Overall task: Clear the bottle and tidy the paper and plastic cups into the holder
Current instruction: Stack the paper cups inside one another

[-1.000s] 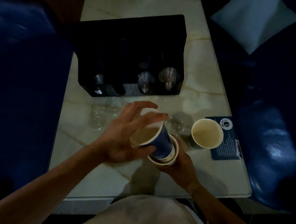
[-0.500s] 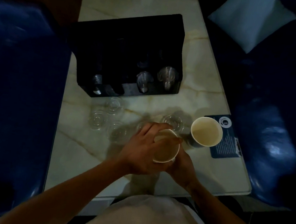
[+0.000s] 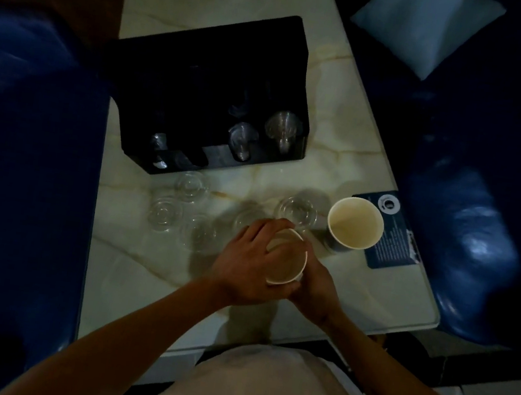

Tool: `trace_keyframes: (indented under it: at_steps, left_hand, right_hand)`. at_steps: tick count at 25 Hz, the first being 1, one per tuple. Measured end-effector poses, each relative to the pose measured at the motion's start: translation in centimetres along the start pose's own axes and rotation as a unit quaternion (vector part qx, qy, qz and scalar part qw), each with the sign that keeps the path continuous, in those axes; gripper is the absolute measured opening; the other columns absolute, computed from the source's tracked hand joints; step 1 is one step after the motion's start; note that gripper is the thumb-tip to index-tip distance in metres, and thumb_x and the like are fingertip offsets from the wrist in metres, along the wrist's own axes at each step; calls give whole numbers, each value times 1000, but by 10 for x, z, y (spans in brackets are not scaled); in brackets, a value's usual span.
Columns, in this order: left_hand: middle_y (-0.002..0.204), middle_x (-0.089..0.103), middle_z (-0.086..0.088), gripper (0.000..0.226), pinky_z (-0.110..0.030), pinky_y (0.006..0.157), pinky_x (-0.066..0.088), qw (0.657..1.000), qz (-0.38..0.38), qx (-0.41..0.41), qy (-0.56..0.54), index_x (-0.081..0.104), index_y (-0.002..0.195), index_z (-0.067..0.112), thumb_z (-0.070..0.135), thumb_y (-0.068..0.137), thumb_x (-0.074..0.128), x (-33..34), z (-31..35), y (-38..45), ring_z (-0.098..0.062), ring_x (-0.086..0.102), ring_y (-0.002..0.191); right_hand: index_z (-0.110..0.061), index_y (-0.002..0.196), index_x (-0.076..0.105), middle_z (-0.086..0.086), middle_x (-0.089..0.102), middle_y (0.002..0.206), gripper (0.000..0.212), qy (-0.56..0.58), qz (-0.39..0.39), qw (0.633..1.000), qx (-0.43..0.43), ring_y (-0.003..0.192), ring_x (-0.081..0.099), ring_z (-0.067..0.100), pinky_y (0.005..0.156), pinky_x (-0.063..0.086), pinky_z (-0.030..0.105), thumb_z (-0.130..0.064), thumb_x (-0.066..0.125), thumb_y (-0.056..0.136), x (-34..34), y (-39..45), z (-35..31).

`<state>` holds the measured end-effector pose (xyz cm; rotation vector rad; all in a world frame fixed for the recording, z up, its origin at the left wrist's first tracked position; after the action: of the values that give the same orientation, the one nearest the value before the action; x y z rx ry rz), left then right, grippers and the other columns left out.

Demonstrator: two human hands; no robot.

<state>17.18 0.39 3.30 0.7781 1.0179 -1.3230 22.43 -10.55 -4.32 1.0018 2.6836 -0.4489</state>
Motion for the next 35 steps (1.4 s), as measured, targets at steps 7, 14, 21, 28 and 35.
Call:
trace_keyframes:
  at_steps: [7, 14, 21, 28, 35]
  left_hand:
    - [141, 46, 0, 63, -38, 102, 39, 992, -65, 97, 41, 45, 135, 30, 69, 86, 46, -23, 15, 25, -22, 49, 122]
    - [136, 50, 2, 62, -41, 95, 47, 988, -20, 147, 40, 49, 135, 29, 64, 84, 49, -32, 50, 86, -18, 50, 119]
    - [158, 18, -4, 99, -53, 102, 37, 978, -109, 161, 72, 14, 150, 41, 64, 71, 69, 15, 66, 122, -31, 25, 141]
    - [146, 32, -3, 83, -49, 91, 51, 983, -82, 156, 50, 28, 147, 35, 51, 77, 69, 14, 69, 129, -26, 42, 126]
    - [144, 28, -4, 77, -44, 87, 54, 987, 20, 155, 30, 29, 145, 46, 56, 75, 62, -80, 49, 105, -30, 40, 128]
  right_hand:
    - [-49, 142, 31, -18, 57, 133, 100, 16, -26, 999, 45, 120, 56, 3, 98, 51, 36, -65, 79, 56, 3, 0, 9]
    - [-33, 129, 49, -10, 63, 125, 85, 7, -12, 996, 89, 115, 61, 16, 96, 51, 44, -58, 78, 53, 4, -2, 19]
    - [-10, 126, 56, 11, 65, 126, 70, -24, -27, 997, 67, 115, 61, 29, 96, 49, 47, -35, 85, 67, 7, 1, 13]
    - [-24, 140, 44, -4, 59, 134, 99, 17, -19, 997, 76, 120, 56, 16, 98, 48, 36, -60, 73, 52, 2, -3, 5]
    - [-66, 133, 22, -35, 48, 130, 96, 3, -23, 999, 48, 120, 49, -5, 90, 38, 8, -55, 79, 56, -1, -1, -2]
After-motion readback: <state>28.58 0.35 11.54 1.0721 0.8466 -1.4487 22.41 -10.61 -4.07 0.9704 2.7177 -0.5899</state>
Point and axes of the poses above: each hand's wrist, its own y-axis towards the middle knuckle, its own x-axis out of the palm, z = x × y, the point moved 7 cm from there along y, towards the middle knuckle
